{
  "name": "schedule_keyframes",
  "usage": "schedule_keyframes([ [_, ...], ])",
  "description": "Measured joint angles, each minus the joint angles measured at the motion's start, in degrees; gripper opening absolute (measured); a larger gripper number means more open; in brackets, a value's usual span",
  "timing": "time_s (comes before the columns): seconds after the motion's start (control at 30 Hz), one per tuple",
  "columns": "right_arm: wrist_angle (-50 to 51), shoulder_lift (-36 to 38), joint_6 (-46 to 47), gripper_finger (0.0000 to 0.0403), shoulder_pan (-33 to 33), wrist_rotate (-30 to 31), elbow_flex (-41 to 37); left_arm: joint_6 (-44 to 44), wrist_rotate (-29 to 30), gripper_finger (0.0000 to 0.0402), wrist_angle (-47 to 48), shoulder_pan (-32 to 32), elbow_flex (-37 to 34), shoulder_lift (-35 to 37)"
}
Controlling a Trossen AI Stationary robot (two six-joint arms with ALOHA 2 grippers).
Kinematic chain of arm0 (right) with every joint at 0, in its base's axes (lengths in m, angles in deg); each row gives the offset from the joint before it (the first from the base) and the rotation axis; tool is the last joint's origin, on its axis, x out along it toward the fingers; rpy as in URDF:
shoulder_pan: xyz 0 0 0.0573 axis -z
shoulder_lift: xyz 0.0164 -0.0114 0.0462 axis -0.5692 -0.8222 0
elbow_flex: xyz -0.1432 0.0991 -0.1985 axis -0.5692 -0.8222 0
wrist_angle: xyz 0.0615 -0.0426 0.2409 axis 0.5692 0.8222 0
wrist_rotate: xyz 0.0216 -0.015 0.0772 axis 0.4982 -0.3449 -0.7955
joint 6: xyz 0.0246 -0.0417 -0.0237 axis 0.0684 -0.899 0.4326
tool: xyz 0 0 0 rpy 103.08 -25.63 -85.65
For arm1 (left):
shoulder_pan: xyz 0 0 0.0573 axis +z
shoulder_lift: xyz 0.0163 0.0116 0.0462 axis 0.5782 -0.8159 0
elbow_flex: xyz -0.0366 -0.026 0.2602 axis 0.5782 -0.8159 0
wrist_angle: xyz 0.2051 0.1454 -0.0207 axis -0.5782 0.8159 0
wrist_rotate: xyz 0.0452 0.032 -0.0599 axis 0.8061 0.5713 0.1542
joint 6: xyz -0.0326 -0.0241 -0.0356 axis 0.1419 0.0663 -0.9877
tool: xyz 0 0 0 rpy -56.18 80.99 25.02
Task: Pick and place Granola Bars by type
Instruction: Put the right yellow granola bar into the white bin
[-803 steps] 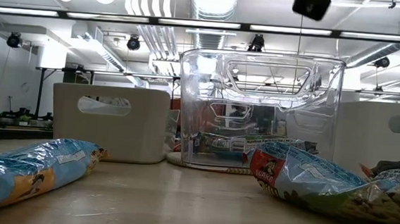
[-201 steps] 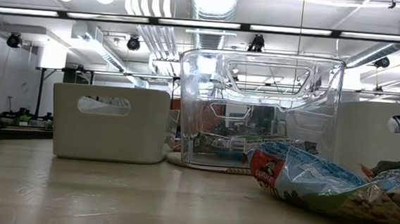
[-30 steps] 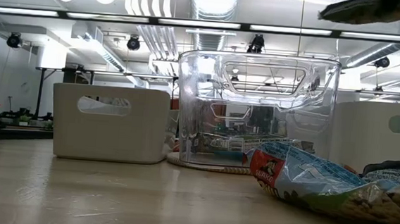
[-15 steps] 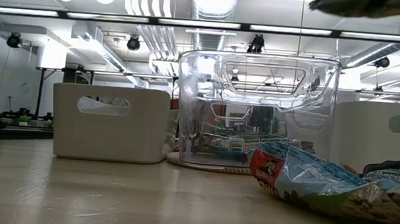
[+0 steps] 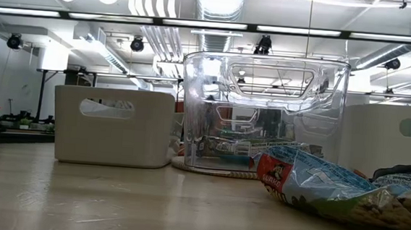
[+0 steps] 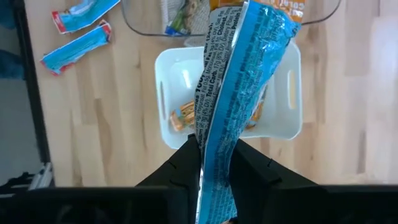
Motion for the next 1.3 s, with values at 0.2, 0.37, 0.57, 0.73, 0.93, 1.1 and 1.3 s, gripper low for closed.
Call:
schedule_keyframes([
  [0.2, -0.01, -0.07, -8.65, 0.0065, 3.26, 0.02, -0.04, 0.0, 0.26, 0.0, 0.1, 0.0, 0.0, 0.0],
  [0.37, -0.05, -0.46, -13.82, 0.0062, 5.06, 0.02, -0.09, 0.0, 1.54, 0.0, 0.24, 0.0, 0.0, 0.0],
  [0.57, -0.35, -1.5, -17.43, 0.0057, 6.71, 0.02, -0.7, -0.18, 1.92, 0.0, 0.26, 0.0, 0.0, 0.0],
  [0.73, -2.09, -2.28, -19.88, 0.006, 7.1, 0.04, -1.73, -0.33, 1.92, 0.0, 0.24, 0.0, 0.0, 0.0],
  [0.93, -5.78, -2.13, -20.68, 0.0056, 7.15, 0.04, -5.22, -1.47, 1.9, 0.0, 0.08, 0.0, 0.0, 0.0],
  [1.1, -8.57, -1.56, -20.89, 0.0055, 7.13, 0.02, -9.55, -1.9, 1.9, 0.0, 0.09, 0.0, 0.0, 0.0],
  [1.3, -15.42, 0.76, -19.85, 0.0054, 7.13, -0.02, -15.44, -2.01, 1.9, 0.0, 0.11, 0.0, 0.0, 0.0],
])
